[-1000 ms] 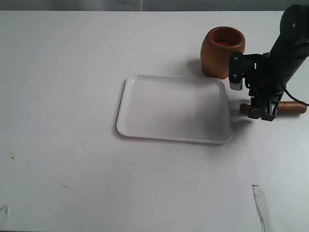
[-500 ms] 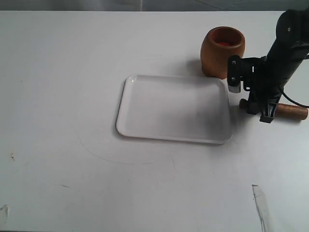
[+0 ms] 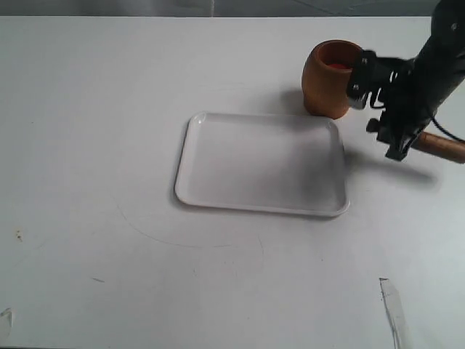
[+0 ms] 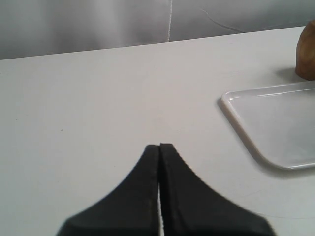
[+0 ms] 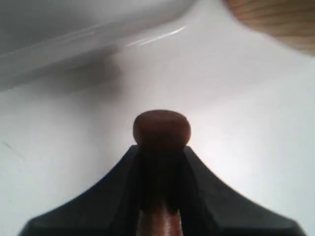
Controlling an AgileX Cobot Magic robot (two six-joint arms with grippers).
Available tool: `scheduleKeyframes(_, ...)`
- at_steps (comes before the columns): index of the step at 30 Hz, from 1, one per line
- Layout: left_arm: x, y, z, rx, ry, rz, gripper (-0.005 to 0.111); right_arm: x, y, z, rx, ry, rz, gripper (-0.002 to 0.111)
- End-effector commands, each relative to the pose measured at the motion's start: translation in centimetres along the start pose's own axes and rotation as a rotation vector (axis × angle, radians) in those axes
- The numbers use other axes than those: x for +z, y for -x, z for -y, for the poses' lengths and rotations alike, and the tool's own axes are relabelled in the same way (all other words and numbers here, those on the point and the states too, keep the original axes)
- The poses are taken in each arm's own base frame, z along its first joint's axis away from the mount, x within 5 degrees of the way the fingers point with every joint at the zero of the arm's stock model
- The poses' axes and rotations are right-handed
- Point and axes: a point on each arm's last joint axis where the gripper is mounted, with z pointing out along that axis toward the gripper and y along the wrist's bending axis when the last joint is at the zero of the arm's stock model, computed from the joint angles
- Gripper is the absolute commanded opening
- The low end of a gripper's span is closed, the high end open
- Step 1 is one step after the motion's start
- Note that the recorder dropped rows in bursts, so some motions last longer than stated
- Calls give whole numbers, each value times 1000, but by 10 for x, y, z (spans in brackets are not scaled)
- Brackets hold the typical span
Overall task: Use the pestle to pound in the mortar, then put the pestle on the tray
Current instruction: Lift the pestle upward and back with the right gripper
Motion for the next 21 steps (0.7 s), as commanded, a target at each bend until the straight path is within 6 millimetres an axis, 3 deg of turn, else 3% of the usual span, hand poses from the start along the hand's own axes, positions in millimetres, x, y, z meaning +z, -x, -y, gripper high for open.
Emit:
scheduleKeyframes(1,0,0,1,-12,-8,7,0,-65,6,7,134,-191,181,0)
scheduleKeyframes(6,0,0,1,-12,-8,7,0,-127,18,6,285,-363,472,0)
scheduleKeyframes(10,0,0,1,-12,-8,7,0,-163,25,16,537,-479,781,0)
scheduleKeyframes(12,0,0,1,-12,-8,7,0,-167,26,20,612,-505,849,0)
scheduleKeyframes(21,0,0,1,-12,-8,7,0,-150,27,13,769,-692,969,0)
